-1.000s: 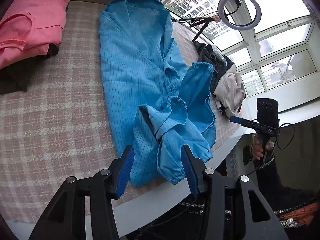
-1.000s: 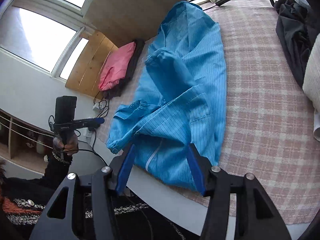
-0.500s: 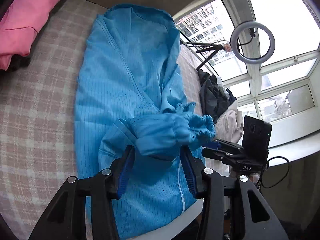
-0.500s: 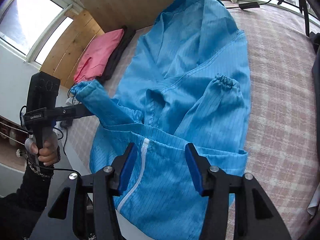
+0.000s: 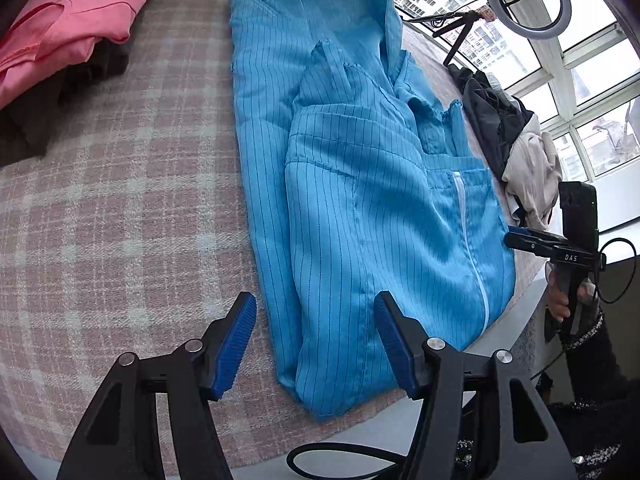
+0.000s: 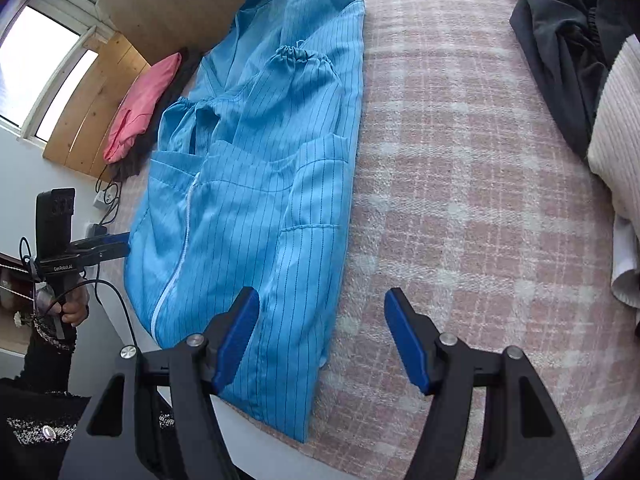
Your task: Fold clothes
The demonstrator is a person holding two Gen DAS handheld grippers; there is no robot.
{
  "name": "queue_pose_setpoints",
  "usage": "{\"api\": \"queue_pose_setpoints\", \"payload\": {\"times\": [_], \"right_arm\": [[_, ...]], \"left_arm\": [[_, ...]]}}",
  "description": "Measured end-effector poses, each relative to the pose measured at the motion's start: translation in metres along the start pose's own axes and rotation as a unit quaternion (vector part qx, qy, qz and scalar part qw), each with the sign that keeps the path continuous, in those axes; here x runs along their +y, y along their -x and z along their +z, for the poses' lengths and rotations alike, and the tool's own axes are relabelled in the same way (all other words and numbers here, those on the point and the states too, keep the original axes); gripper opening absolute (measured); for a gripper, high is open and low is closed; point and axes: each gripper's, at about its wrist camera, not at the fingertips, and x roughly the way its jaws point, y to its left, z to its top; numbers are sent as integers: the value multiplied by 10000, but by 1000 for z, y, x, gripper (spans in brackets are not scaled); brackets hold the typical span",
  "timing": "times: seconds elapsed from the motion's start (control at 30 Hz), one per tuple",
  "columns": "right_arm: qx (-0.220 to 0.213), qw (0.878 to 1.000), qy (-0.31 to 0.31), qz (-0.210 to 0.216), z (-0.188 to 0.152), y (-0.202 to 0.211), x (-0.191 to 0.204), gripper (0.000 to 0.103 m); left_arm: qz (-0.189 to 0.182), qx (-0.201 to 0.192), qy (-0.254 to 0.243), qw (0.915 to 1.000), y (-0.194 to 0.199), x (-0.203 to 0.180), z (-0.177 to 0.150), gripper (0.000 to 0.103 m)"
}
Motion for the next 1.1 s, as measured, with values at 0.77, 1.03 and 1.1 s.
{"api": "queue_pose_setpoints", "payload": {"times": [0.77, 1.03, 1.1], "right_arm": [[-8, 9973, 637, -352, 21, -11, 34, 36], [-38, 9989, 446, -156, 22, -14, 16, 41], [-138, 9991, 393, -84, 23, -11, 13, 41]], "left_arm": [[171, -198, -879, 9958, 8, -27, 24, 42], [-135, 178, -629, 9978, -13, -18, 17, 13], [-358, 128, -474, 9982, -7, -15, 17, 6]]}}
